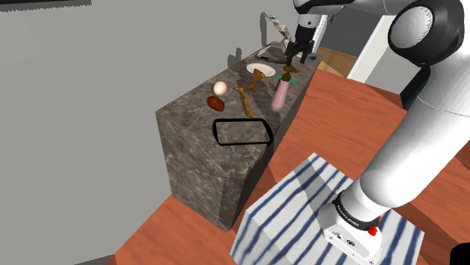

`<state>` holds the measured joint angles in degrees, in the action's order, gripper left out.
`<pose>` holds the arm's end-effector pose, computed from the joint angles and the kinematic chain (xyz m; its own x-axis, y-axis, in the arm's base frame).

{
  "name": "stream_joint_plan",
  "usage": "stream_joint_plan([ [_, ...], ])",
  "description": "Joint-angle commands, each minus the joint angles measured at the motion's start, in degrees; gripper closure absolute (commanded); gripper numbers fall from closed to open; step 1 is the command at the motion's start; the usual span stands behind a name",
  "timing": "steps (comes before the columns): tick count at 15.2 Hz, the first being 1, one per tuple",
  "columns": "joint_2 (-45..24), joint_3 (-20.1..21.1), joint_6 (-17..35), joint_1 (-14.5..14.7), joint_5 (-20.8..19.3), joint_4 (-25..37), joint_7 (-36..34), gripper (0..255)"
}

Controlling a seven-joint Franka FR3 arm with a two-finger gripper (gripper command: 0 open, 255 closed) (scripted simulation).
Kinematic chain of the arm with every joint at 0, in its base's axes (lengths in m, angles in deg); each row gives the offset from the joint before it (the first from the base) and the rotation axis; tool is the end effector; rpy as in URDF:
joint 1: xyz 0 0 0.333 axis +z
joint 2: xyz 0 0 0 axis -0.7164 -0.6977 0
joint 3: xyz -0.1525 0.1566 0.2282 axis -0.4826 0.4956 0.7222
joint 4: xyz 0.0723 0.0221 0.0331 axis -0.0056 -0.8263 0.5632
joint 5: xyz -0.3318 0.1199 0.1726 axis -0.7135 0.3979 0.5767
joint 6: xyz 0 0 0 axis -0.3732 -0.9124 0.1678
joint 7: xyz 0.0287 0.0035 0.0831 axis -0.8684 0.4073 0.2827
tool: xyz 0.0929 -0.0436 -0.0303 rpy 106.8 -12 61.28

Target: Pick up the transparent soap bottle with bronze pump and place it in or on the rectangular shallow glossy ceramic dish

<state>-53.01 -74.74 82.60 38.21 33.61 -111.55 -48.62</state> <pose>0.5437 -0.2689 0.5129 0.9864 -0.1602 -0.0375 -0.1598 -0.9871 0.0123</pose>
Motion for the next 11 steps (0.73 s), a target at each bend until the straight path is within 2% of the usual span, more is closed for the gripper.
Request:
stream_joint_plan([
  [1, -5.6, -0.5, -1.2, -1.5, 2.2, 6.1, 2.2, 0],
  [5, -16.2, -0.5, -5.3, -5.5, 6.0, 19.7, 5.2, 0],
  [11, -15.9, -0.3, -0.5, -5.1, 5.9, 14.5, 5.3, 0],
])
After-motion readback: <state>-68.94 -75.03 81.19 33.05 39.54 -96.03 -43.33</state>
